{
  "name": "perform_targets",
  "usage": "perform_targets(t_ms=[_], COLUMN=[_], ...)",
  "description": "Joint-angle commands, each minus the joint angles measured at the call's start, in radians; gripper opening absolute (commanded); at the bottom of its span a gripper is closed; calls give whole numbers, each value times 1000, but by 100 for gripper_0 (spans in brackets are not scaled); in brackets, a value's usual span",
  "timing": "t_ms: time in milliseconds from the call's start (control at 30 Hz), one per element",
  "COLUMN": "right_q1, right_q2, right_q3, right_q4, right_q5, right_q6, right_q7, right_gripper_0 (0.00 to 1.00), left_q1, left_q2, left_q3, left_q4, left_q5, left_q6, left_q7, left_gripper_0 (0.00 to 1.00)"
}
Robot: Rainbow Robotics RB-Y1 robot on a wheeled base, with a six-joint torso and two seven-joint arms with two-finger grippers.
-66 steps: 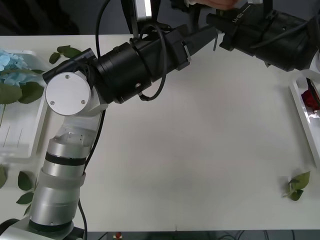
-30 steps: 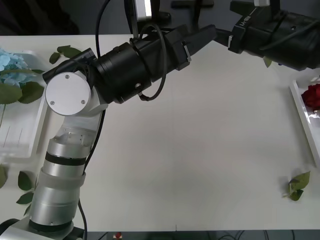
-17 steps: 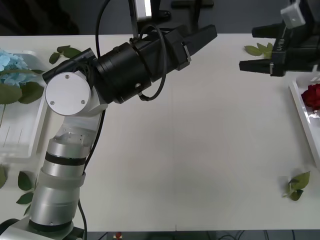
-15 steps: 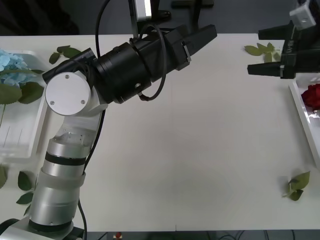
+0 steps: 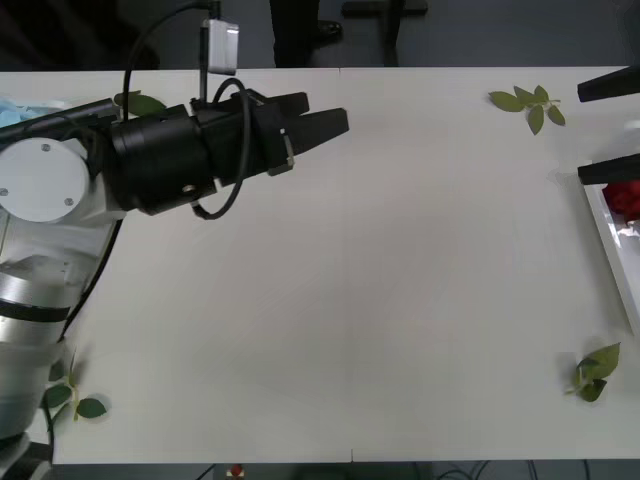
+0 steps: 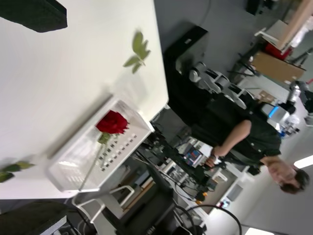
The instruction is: Place the red flowers into the right box and the blue flowers into the left box. If a person shows an open palm, hand one flower to the person first, then continue sorting.
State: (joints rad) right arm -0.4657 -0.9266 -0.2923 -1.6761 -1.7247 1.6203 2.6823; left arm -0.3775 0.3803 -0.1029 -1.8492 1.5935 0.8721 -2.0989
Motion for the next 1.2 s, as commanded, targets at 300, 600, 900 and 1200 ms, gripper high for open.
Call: perform_targets(t_ms=[300,600,900,1200], right_q1=[5,5,5,7], right_q2=[-80,-100,-106,-109], right_q3=[-1,-1,-1,-1], right_q4=[98,118,118,118], right_q5=[-33,-47,-45,-29], right_q6=[62,90,99,99], right_q7=[23,23,23,23], right_gripper_0=[100,100,100,100], left_q1=[109,195,200,166], left_q2=[466,640,603,459], left_q3=[101,108,48,31], left_q4=[-78,-91,-108,-110], left_q5=[247,497,536,408], left_q6=[174,177,160,157], left_q7=[8,-204,-224,-214], left_gripper_0=[100,100,100,100])
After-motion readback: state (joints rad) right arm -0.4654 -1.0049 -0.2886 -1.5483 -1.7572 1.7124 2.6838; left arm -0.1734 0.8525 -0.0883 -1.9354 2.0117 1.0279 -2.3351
